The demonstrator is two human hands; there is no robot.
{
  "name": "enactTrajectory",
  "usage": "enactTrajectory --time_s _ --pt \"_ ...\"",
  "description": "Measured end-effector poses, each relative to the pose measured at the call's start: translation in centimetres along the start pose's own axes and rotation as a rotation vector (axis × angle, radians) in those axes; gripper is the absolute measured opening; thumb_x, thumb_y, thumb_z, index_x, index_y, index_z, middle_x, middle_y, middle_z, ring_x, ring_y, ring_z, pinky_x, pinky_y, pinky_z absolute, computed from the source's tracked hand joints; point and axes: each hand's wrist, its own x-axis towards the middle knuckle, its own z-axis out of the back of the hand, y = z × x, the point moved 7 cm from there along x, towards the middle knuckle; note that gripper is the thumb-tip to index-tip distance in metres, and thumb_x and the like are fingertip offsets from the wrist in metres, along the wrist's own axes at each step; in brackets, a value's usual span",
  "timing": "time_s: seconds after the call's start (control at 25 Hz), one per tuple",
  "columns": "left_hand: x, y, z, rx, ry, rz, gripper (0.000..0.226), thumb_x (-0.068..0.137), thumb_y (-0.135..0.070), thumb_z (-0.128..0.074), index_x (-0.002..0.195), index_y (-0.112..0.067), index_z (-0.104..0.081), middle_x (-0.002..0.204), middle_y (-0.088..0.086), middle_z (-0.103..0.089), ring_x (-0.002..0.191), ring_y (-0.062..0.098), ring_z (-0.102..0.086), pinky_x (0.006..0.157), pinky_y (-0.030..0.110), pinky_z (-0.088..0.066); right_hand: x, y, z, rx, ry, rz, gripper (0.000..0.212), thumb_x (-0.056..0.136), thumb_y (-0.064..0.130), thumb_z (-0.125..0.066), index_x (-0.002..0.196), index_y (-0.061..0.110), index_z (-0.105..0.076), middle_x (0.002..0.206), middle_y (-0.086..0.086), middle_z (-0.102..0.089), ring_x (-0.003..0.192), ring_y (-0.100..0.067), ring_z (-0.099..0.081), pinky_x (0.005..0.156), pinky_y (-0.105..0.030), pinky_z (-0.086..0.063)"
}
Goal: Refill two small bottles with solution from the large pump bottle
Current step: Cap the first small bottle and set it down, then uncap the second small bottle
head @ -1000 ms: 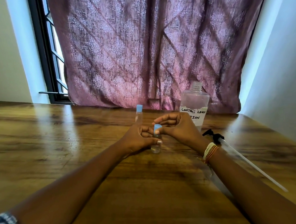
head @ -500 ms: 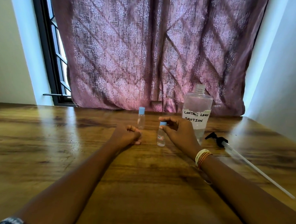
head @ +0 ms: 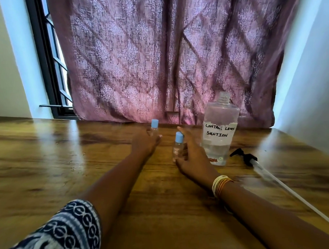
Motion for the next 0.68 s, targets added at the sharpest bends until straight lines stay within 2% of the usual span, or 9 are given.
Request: enactTrajectory --time_s 0.12,0.16,0.24,0.32,0.4,0.48,0.56,0.64,0.68 --pt "0.0 0.4 -0.1 0.041 0.015 -0.003 0.027 0.079 -0.035 -0.073 0.098 -0.016 -0.068 0.092 0.004 -0.069 0.086 0.022 -0.065 0.077 0.037 -0.055 0.0 0.0 0.0 0.012 0.013 -0.056 0.091 0.084 0.006 -0.069 0.150 0.041 -0.015 0.112 0.002 -0.062 0.086 -0.001 -0.062 0.072 -0.012 -0.051" --pt "-0.3 0.4 -0.1 0.023 0.061 -0.007 0.027 0.078 -0.034 -0.075 0.096 -0.015 -0.068 0.090 0.003 -0.070 0.085 0.021 -0.066 0.073 0.033 -0.054 0.0 0.2 0.2 0.007 0.004 -0.068 0.090 0.085 0.007 -0.070 0.150 0.037 -0.016 0.111 0.002 -0.062 0.085 0.000 -0.061 0.071 -0.011 -0.050" --pt "-1.9 0.2 0.2 -0.039 0.180 -0.008 0.027 0.076 -0.028 -0.078 0.097 -0.013 -0.070 0.090 0.003 -0.073 0.084 0.019 -0.069 0.068 0.028 -0.055 -0.1 0.3 0.5 0.019 -0.006 -0.085 0.089 0.084 0.009 -0.072 0.150 0.032 -0.017 0.108 0.001 -0.063 0.085 0.001 -0.060 0.079 -0.022 -0.054" --pt "-4.3 0.0 1.0 -0.078 0.256 -0.037 0.025 0.075 -0.023 -0.079 0.097 -0.014 -0.072 0.089 0.003 -0.075 0.084 0.018 -0.072 0.074 0.029 -0.058 -0.6 0.6 0.5 0.035 -0.008 -0.124 0.088 0.081 0.012 -0.074 0.149 0.025 -0.020 0.107 0.003 -0.064 0.088 -0.006 -0.063 0.086 -0.032 -0.055" --pt "-6.9 -0.4 2.1 -0.070 0.311 -0.095 0.020 0.075 -0.022 -0.078 0.094 -0.018 -0.073 0.086 0.000 -0.076 0.081 0.012 -0.072 0.073 0.025 -0.057 -1.2 1.5 0.9 -0.009 0.016 -0.149 0.065 0.079 0.015 -0.075 0.133 0.019 -0.038 0.103 0.002 -0.067 0.091 -0.015 -0.065 0.085 -0.038 -0.056" --pt "-8.8 -1.2 2.6 -0.045 0.362 -0.142 0.018 0.074 -0.024 -0.079 0.092 -0.021 -0.074 0.082 -0.004 -0.076 0.076 0.004 -0.071 0.069 0.018 -0.054 -2.0 2.6 1.6 -0.191 0.125 -0.193 0.027 0.082 0.016 -0.071 0.097 0.020 -0.049 0.084 0.004 -0.061 0.080 -0.016 -0.060 0.074 -0.033 -0.053" --pt "-9.5 -1.5 2.7 -0.029 0.384 -0.139 0.025 0.072 -0.027 -0.081 0.096 -0.021 -0.074 0.084 -0.004 -0.077 0.077 0.005 -0.072 0.069 0.017 -0.055 -2.2 3.0 2.4 -0.406 0.203 -0.214 0.017 0.084 0.015 -0.065 0.074 0.016 -0.051 0.073 0.001 -0.056 0.075 -0.019 -0.058 0.069 -0.032 -0.051" --pt "-9.6 -1.8 2.7 -0.044 0.388 -0.130 0.027 0.070 -0.027 -0.083 0.094 -0.020 -0.075 0.081 -0.004 -0.077 0.072 0.004 -0.071 0.065 0.015 -0.054 -1.7 3.8 3.5 -0.419 0.039 -0.118 0.015 0.085 0.016 -0.061 0.071 0.011 -0.058 0.070 -0.005 -0.061 0.073 -0.023 -0.062 0.069 -0.036 -0.055" --pt "-9.6 -2.0 2.7 -0.050 0.392 -0.138 0.024 0.068 -0.026 -0.084 0.090 -0.022 -0.075 0.075 -0.007 -0.076 0.067 0.002 -0.069 0.061 0.013 -0.051 -1.6 4.5 4.0 -0.305 -0.074 -0.048 0.016 0.086 0.017 -0.062 0.072 0.010 -0.063 0.067 -0.004 -0.062 0.068 -0.019 -0.062 0.066 -0.033 -0.054"
